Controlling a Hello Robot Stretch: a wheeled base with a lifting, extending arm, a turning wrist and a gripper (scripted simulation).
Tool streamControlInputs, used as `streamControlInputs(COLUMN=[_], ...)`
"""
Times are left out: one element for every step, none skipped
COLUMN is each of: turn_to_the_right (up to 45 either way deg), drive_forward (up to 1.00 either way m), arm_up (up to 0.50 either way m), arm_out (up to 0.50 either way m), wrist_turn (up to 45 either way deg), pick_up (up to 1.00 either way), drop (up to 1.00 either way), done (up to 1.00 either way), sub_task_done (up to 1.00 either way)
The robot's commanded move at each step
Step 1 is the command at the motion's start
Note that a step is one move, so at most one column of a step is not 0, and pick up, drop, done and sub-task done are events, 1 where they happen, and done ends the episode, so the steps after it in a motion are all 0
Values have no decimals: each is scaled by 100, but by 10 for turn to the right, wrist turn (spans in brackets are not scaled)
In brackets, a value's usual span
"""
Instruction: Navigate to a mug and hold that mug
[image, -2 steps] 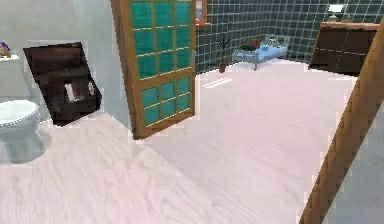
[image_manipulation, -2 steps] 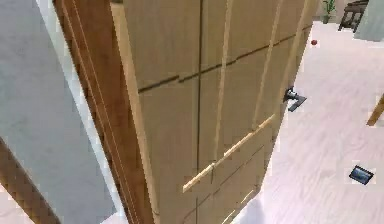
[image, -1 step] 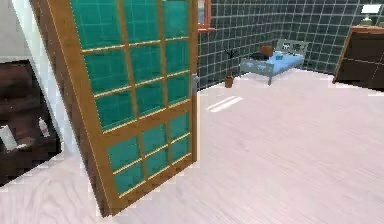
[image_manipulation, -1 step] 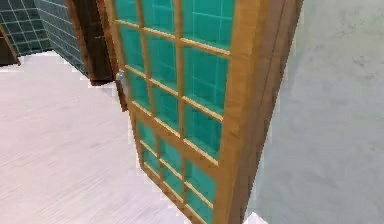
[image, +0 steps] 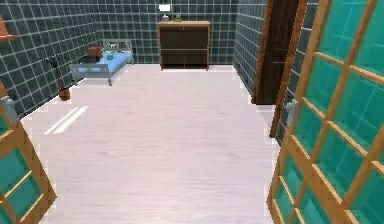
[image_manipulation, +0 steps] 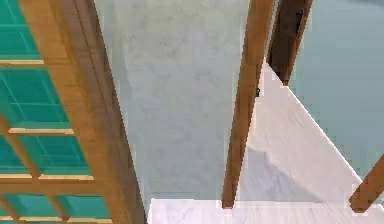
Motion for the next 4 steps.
streamControlInputs(turn_to_the_right=[0, 0, 150, 0], drive_forward=[90, 45, 0, 100], arm_up=[0, 0, 0, 0], arm_out=[0, 0, 0, 0], wrist_turn=[0, 0, 0, 0], pick_up=[0, 0, 0, 0], drop=[0, 0, 0, 0], done=[0, 0, 0, 0], sub_task_done=[0, 0, 0, 0])
